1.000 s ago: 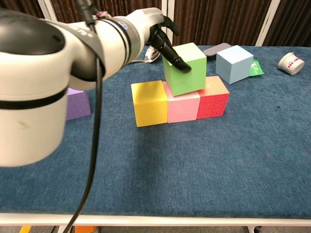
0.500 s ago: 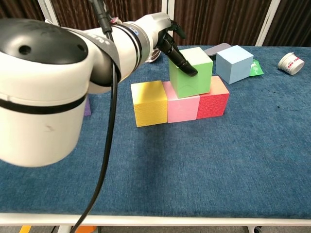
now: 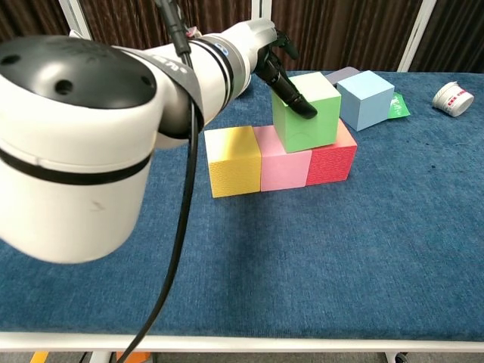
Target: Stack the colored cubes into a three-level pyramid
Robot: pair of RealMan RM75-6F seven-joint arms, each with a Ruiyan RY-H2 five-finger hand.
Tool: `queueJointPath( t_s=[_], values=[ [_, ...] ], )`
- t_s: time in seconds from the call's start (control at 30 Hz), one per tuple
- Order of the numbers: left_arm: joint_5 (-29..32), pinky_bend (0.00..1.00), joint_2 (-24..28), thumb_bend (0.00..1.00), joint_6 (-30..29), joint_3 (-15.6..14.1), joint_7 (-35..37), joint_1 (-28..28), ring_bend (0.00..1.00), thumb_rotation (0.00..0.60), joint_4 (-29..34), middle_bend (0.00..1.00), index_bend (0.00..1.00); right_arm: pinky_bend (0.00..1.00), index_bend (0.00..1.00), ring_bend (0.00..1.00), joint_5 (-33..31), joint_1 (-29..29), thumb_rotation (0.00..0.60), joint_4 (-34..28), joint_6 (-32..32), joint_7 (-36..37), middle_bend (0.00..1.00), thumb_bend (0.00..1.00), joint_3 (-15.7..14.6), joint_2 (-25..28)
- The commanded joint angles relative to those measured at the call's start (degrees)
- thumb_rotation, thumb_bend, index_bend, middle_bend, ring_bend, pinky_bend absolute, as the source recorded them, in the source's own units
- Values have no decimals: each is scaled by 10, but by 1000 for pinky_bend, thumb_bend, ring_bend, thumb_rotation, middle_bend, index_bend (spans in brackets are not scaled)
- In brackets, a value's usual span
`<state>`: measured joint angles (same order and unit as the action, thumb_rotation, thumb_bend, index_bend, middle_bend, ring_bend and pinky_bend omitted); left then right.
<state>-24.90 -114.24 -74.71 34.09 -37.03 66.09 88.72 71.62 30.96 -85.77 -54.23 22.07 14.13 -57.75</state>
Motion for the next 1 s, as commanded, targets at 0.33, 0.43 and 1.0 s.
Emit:
queueJointPath(
  t_s=[0.33, 0.43, 1.0],
  values=[
    [-14, 107, 0, 175, 17, -5, 5, 1, 173, 600, -14, 477, 152, 0, 0, 0, 3, -2, 600, 21, 7, 19, 30, 64, -3, -6],
    [-22, 106, 2, 169, 19, -10, 9, -1, 173, 600, -9, 420, 124, 0, 0, 0, 5, -3, 600, 23, 7, 21, 28, 64, -3, -7],
    [-37, 103, 8, 154, 10, -17, 21, -17, 173, 600, 15, 306, 87, 0, 0, 0, 3, -2, 600, 20, 11, 16, 24, 64, -3, -6]
  ],
)
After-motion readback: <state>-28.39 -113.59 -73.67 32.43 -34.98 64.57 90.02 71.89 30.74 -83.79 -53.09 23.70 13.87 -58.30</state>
